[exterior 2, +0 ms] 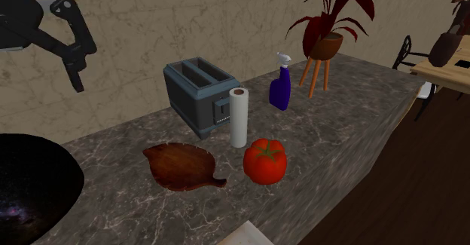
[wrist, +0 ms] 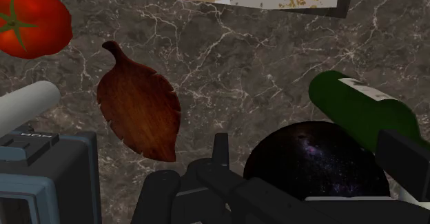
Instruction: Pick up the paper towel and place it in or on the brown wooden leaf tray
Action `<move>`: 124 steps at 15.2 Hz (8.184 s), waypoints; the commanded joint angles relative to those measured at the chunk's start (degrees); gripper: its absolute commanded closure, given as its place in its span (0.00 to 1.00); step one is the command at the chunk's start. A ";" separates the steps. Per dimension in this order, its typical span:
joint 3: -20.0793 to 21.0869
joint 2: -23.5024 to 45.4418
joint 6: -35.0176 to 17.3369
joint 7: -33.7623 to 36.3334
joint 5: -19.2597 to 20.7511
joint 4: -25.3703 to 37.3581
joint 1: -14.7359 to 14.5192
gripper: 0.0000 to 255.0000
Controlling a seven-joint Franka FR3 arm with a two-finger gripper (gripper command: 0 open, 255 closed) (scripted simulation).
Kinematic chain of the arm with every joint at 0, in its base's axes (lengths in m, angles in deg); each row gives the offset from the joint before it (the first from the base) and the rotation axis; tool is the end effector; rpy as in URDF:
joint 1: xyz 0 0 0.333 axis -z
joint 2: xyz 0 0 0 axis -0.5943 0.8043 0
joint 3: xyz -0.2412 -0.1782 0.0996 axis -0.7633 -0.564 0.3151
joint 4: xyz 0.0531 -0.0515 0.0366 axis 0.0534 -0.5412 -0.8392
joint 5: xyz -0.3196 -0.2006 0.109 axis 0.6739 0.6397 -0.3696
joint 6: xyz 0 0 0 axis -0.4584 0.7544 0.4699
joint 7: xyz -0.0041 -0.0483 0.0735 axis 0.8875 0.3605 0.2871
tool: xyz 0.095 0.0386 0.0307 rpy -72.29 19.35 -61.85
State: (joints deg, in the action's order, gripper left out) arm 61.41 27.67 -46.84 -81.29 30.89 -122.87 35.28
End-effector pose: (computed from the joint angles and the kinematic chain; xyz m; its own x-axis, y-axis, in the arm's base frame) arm 0.3136 0.0069 0.6248 0.9971 0.0173 0.0746 0.0222 -0.9976 -0.0661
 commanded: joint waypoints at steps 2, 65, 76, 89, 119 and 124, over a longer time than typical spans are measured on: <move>-0.96 0.54 -0.80 -0.95 0.73 -0.40 0.46 0.00; -32.06 52.60 -29.00 -37.64 -1.83 19.85 14.04 1.00; -32.31 50.15 -21.06 -36.49 -0.11 25.77 13.73 1.00; -28.63 40.90 -13.36 -26.72 5.34 25.58 9.10 1.00; -20.09 31.79 -20.87 -10.91 8.94 9.10 3.71 1.00; -20.37 32.62 -24.75 -11.00 8.83 6.01 3.78 1.00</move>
State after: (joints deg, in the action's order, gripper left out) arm 41.09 60.06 -70.72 -92.27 39.77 -116.24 39.06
